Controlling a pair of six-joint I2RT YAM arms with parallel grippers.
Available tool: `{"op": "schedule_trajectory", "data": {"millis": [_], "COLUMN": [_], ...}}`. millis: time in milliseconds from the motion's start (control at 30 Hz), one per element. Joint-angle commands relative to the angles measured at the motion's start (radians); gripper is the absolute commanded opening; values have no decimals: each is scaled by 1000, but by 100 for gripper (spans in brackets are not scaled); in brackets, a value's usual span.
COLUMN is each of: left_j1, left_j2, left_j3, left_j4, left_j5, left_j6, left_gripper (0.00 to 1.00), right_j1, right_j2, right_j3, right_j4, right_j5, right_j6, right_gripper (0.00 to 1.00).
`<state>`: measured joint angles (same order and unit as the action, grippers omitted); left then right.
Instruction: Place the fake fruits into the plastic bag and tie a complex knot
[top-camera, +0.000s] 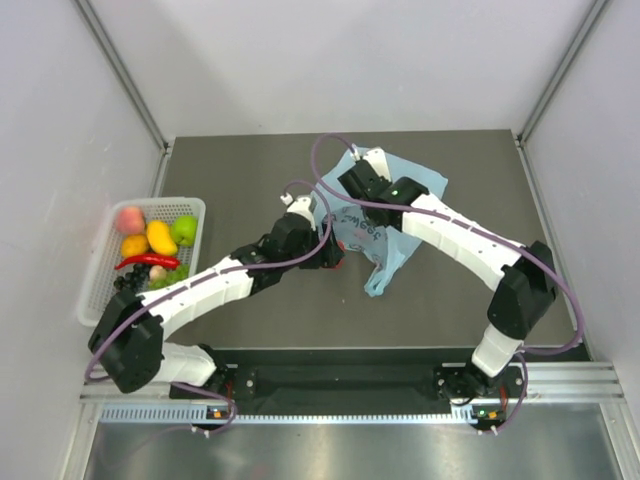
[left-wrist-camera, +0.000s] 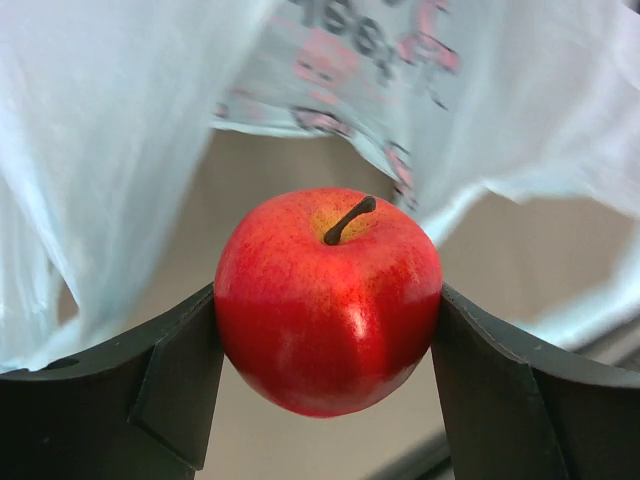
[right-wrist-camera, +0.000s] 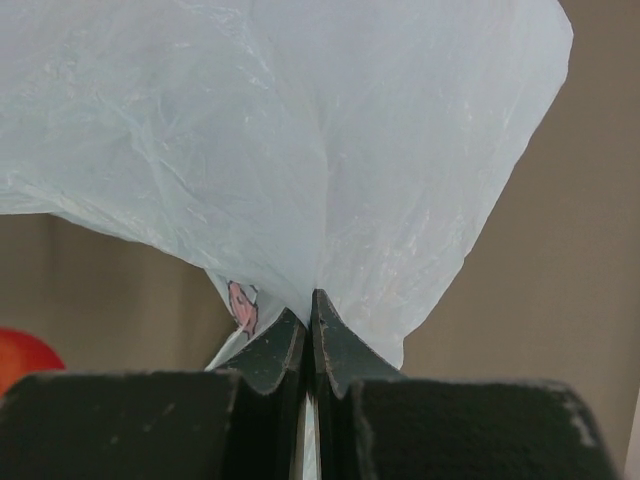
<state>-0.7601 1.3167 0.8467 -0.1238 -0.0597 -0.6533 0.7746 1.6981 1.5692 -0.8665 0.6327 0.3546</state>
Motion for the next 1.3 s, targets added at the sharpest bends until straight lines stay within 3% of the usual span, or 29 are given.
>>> {"op": "schedule_trajectory", "data": {"millis": [0,267,433,533,833,1267], "left_j1": [36,200,235,231,180,107], "left_j2": [48,186,305,305,351,596], "left_j3": [67,187,322,325,241,322], "left_j4": [46,116,135,148,268,481], "left_j5": [-131,55,196,245,264,204], "left_j6": [40,83,116,87,-17,-163], "left_gripper": [0,0,0,0,0,0], "right_j1": [37,77,91,89,78,74], "right_j2": [-38,-75,-89,-81,-61,-126], "right_j3": [12,-1,-6,6,23,-64], "right_j4": [-22,-58,-43,-29,52,176], "right_j5": [2,-1,-18,-10,-71,-125], "right_j6": [43,106,133,127,139,244], "right_gripper": [0,0,0,0,0,0]}}
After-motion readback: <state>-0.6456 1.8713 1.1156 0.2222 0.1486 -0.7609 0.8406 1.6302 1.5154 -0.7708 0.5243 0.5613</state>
